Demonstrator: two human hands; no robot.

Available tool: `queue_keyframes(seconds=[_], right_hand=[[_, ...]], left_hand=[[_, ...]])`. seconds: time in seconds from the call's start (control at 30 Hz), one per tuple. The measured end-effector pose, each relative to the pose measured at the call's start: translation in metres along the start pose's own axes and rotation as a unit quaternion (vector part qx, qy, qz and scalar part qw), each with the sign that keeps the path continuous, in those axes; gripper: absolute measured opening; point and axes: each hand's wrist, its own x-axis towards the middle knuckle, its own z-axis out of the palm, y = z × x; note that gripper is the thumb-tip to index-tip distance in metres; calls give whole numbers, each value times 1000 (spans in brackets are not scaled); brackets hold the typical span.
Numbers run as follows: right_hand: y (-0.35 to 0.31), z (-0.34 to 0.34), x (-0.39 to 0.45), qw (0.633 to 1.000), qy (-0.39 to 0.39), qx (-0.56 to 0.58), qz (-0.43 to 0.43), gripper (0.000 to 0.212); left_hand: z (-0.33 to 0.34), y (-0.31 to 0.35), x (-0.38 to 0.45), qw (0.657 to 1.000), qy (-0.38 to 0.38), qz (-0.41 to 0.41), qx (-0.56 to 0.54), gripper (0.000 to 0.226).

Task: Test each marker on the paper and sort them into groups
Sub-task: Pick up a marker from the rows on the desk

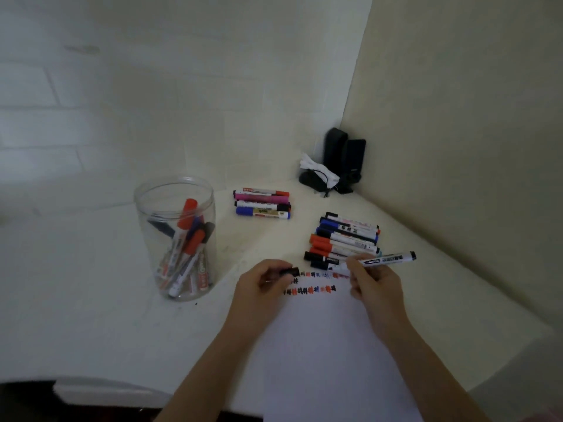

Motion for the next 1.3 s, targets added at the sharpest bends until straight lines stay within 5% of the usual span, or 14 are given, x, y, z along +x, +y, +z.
queue_keyframes(seconds=[0.23,1.3], right_hand=[[-10,32,-28,996,-33,73,37,23],[-21,49,-46,992,-58,70,86,23]], left_hand=[[-3,0,-1,999,-3,-3,-54,17],[-10,17,-10,991,-36,7,-128,17]])
